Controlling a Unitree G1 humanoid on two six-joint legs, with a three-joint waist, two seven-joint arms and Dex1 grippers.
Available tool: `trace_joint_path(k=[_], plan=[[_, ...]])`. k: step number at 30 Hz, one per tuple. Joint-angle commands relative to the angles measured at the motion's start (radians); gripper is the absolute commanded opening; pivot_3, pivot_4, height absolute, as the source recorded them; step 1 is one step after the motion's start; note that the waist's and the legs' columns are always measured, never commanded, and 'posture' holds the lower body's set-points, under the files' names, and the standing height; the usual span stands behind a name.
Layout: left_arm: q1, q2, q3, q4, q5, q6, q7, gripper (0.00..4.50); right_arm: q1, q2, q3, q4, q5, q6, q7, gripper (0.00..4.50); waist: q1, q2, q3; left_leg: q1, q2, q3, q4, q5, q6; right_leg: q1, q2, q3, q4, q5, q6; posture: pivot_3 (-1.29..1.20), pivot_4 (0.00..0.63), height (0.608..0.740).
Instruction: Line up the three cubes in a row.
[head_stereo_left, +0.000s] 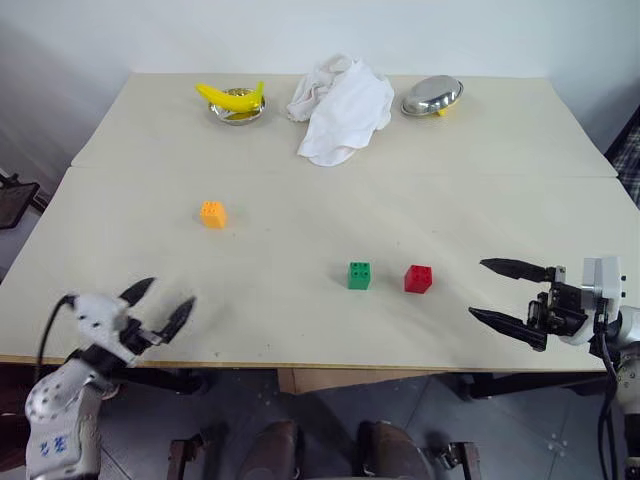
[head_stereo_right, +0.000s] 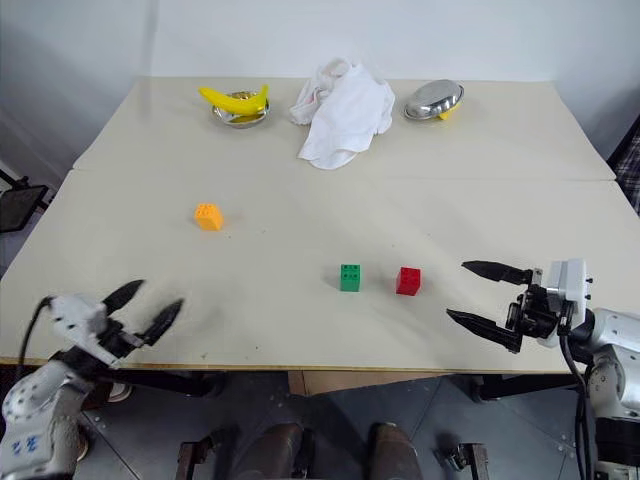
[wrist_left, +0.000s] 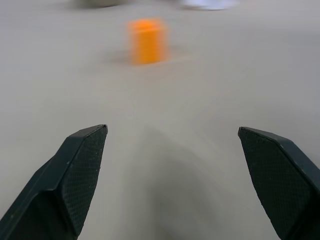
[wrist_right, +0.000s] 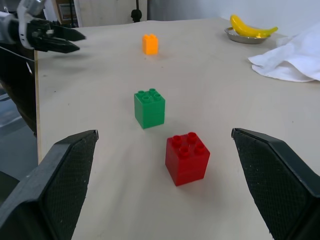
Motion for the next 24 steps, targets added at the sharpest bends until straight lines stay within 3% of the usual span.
trace_joint_path(k=[1,4,8,14,17,24], plan=[[0.042,-0.034,0.015,-0.088,-0.015,0.007,0.076,4.45,-0.027,0.005,-0.009,0.013,0.008,-0.043,0.019,4.50,-0.003,0.000,0.000,0.000,0.000,0.000,0.000,0.000,0.000,0.000,0.000,0.000,0.000,0.000,0.000,0.00,0.150,0.740],[0.035,-0.050,-0.015,-0.124,-0.030,0.053,0.109,4.45,-0.045,-0.001,0.002,0.033,0.000,-0.049,0.025,4.50,-0.005,0.000,0.000,0.000,0.000,0.000,0.000,0.000,0.000,0.000,0.000,0.000,0.000,0.000,0.000,0.00,0.150,0.740],[-0.084,-0.023,-0.063,-0.124,-0.002,0.153,0.189,4.45,-0.057,-0.016,0.011,0.056,-0.013,-0.049,0.042,4.50,-0.005,0.000,0.000,0.000,0.000,0.000,0.000,0.000,0.000,0.000,0.000,0.000,0.001,0.000,0.000,0.00,0.150,0.740],[-0.462,0.035,-0.167,0.039,0.039,0.424,0.345,4.45,-0.061,-0.012,0.028,0.009,-0.002,-0.001,0.018,4.50,-0.007,0.000,-0.001,-0.001,-0.001,0.000,0.000,0.001,-0.001,-0.002,0.001,0.000,0.004,0.000,0.000,0.00,0.150,0.740],[-0.602,0.042,-0.229,0.178,0.099,0.430,0.365,4.45,-0.053,0.007,0.036,-0.028,0.002,0.009,-0.011,4.50,-0.009,0.000,-0.001,-0.001,-0.002,0.001,0.000,0.001,-0.001,-0.003,0.002,0.000,0.008,0.000,0.000,0.00,0.150,0.740],[-0.774,-0.001,-0.273,0.395,0.176,0.361,0.460,4.45,-0.026,0.047,0.046,-0.071,-0.005,0.006,-0.066,4.50,-0.011,-0.001,0.000,-0.001,-0.001,0.002,-0.001,0.001,-0.001,-0.004,0.003,-0.003,0.007,0.000,0.000,0.00,0.150,0.740]])
